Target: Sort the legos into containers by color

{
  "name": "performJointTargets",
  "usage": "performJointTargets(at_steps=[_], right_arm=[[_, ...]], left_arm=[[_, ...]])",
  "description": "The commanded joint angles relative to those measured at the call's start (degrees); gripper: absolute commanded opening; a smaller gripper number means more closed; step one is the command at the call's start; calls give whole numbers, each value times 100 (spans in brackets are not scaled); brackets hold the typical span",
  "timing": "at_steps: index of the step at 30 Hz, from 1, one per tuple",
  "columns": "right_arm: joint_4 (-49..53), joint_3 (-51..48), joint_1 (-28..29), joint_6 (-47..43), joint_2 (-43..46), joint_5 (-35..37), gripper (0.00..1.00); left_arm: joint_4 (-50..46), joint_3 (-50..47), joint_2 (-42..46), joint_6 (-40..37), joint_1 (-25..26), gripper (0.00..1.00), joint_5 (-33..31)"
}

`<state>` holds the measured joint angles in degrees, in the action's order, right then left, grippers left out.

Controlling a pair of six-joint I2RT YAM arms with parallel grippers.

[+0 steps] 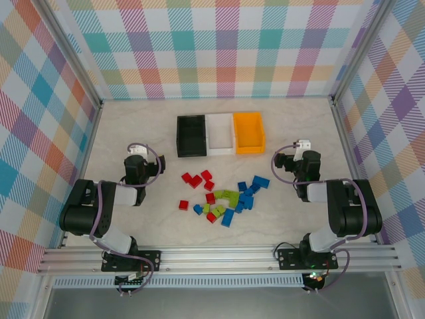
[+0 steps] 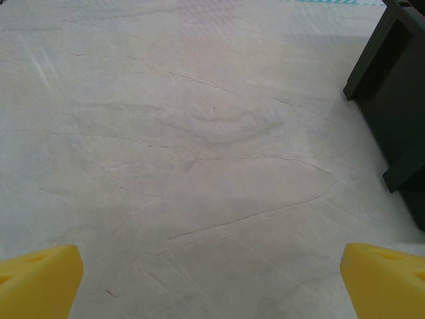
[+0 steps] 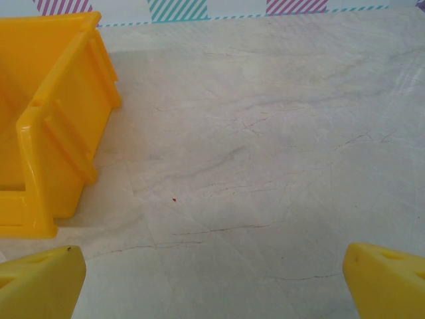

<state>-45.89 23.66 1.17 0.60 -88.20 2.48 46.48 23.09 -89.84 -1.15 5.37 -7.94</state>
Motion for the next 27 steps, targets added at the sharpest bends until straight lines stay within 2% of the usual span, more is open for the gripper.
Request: performJointTargets(at_steps=[1,6,7,9,11,15,17,18,19,20,21,22,23,25,27], right_arm=[[-166,-6,-25,48,23,-97,100],[-76,42,-91,77,55,-247,100],[247,167,-93,74,182,-235,100],[1404,610,-89,81,524,-124,100],[1944,860,-77,142,685,43,100],[2401,945,225,449,1028,1230,100],[2930,1198,259,962,1162,1691,100],[3280,1363,260,1418,1207,1945,100],[3713,1536,246,2058,1210,2263,100],[4669,1881,227,3139,1217,2613,100],[5881,2337,156,4096,1210,2673,100],[6042,2517,49,4007,1156,2156,100],[5881,2583,28,3563,1108,1573,100],[5789,2532,85,3554,1188,1198,99],[5555,2346,199,3431,1405,824,99]], left_arm=[[-48,114,17,-52,-66,100,84],[28,75,77,-70,-63,100,45],[-282,181,248,-86,-29,100,27],[-1582,682,761,-127,103,100,-249],[-1944,863,1100,-126,162,100,-442],[-2114,904,1863,426,178,100,-657],[-2068,1003,1945,766,171,100,-647],[-2268,1182,1891,1187,167,100,-891],[-2806,1470,1828,1783,156,100,-1237],[-3733,1910,1748,2425,130,100,-1627],[-5034,2482,1652,3234,100,100,-1955],[-6423,3040,1478,3983,100,100,-2343],[-7211,3654,1254,4269,63,100,-2455],[-7521,4047,967,4033,62,100,-2121],[-7183,3850,1080,3996,64,100,-1662]])
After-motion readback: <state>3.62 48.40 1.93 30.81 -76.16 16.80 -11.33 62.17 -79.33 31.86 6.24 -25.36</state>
